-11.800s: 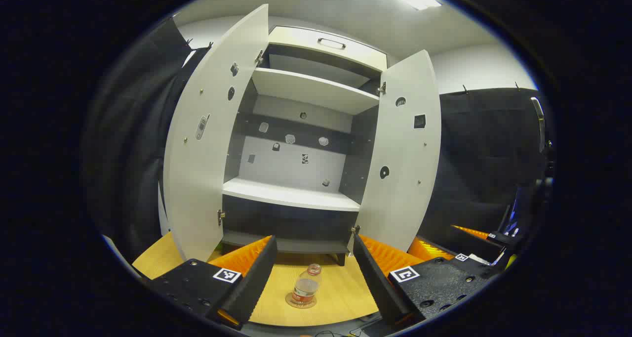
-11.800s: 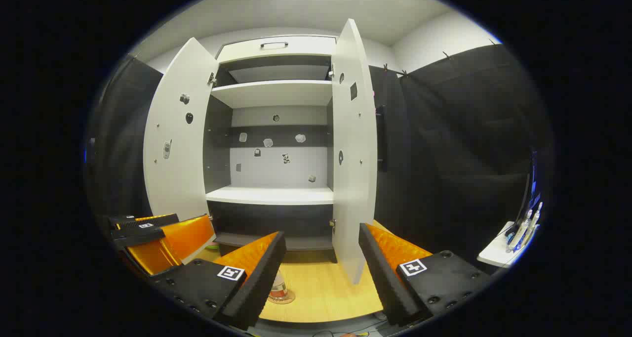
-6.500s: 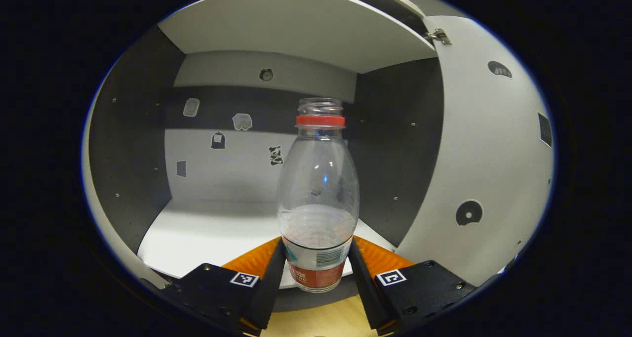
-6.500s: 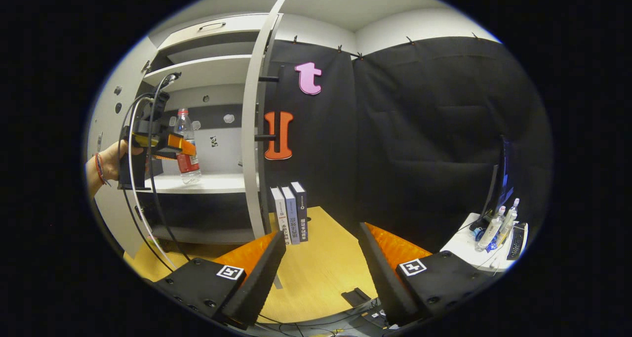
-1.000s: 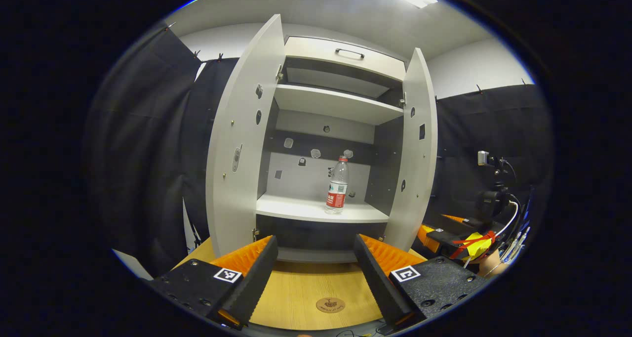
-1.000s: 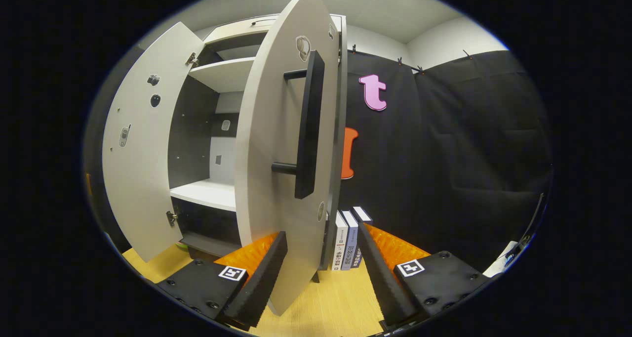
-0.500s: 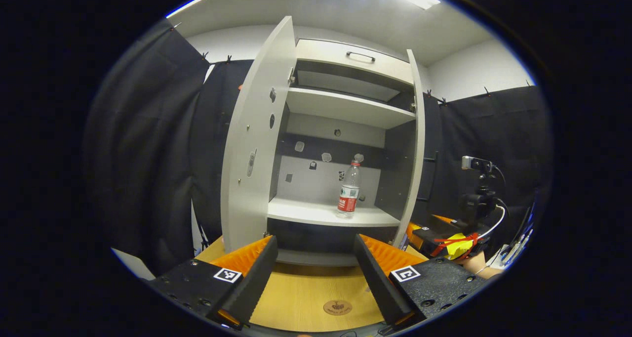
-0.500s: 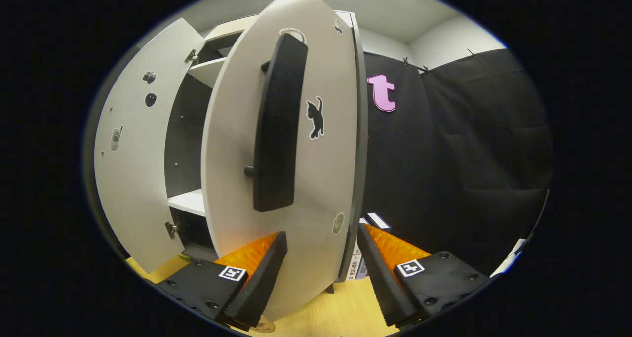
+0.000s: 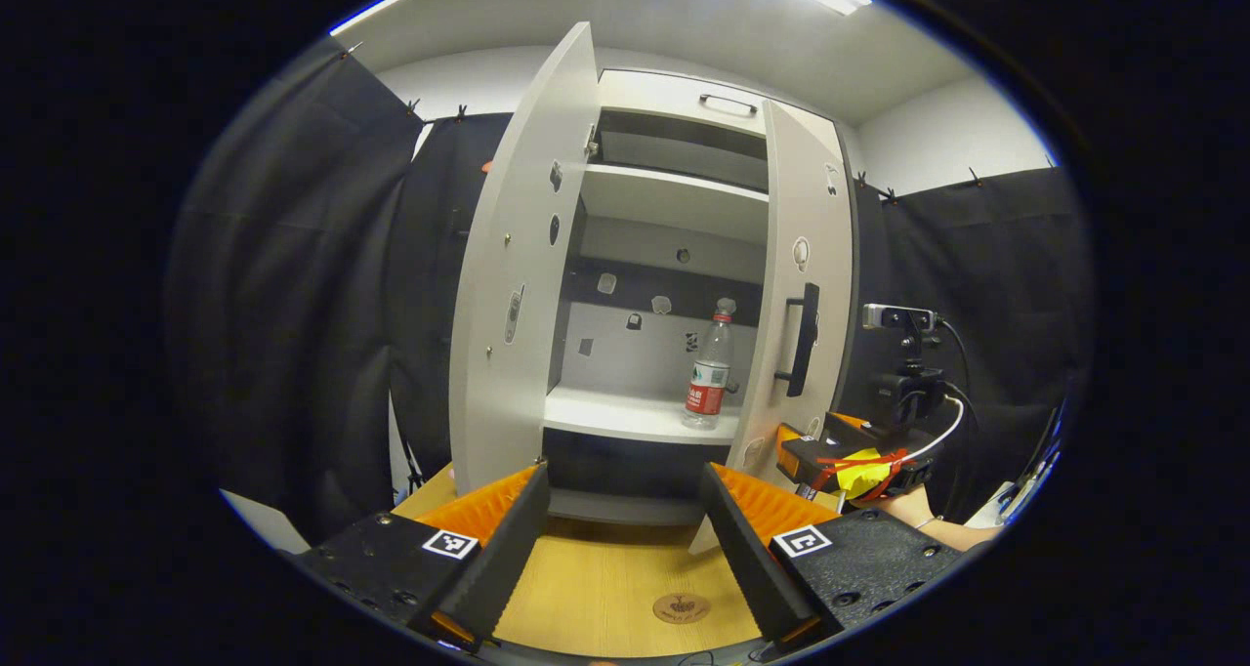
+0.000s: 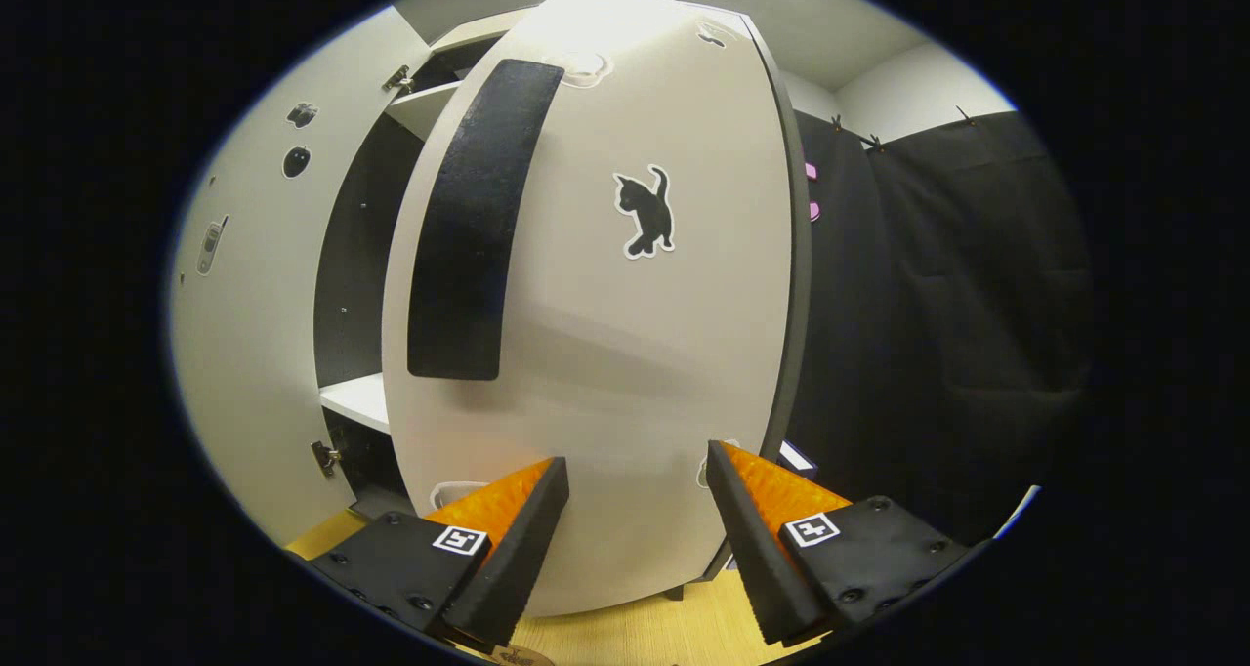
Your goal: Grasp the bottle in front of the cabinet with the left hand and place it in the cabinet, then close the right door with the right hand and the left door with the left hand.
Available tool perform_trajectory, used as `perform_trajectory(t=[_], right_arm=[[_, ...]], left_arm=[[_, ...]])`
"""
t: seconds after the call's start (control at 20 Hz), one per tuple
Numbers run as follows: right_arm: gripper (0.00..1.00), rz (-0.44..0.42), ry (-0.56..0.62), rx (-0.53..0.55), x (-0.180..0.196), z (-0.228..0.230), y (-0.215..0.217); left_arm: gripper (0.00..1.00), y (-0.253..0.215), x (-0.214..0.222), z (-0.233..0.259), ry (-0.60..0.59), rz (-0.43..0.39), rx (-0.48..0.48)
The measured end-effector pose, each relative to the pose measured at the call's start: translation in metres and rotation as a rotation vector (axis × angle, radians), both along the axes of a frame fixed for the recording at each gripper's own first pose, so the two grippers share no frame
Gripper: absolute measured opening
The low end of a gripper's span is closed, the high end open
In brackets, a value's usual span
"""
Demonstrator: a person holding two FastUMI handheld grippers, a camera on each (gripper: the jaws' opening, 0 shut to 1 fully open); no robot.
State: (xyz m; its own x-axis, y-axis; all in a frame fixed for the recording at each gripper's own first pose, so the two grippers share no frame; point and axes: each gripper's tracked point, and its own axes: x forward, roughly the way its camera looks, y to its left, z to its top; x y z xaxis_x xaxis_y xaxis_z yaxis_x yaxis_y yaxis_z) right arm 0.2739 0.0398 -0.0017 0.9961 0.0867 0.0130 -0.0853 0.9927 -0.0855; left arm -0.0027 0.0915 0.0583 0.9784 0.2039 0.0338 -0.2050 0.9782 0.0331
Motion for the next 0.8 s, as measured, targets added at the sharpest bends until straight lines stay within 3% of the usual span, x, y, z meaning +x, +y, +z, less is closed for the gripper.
perform_trajectory(t=[0.8], right_arm=[[0.95, -0.017, 0.014, -0.017, 0.035, -0.006, 0.007]], left_arm=[[0.95, 0.017, 0.024, -0.010, 0.027, -0.030, 0.005]])
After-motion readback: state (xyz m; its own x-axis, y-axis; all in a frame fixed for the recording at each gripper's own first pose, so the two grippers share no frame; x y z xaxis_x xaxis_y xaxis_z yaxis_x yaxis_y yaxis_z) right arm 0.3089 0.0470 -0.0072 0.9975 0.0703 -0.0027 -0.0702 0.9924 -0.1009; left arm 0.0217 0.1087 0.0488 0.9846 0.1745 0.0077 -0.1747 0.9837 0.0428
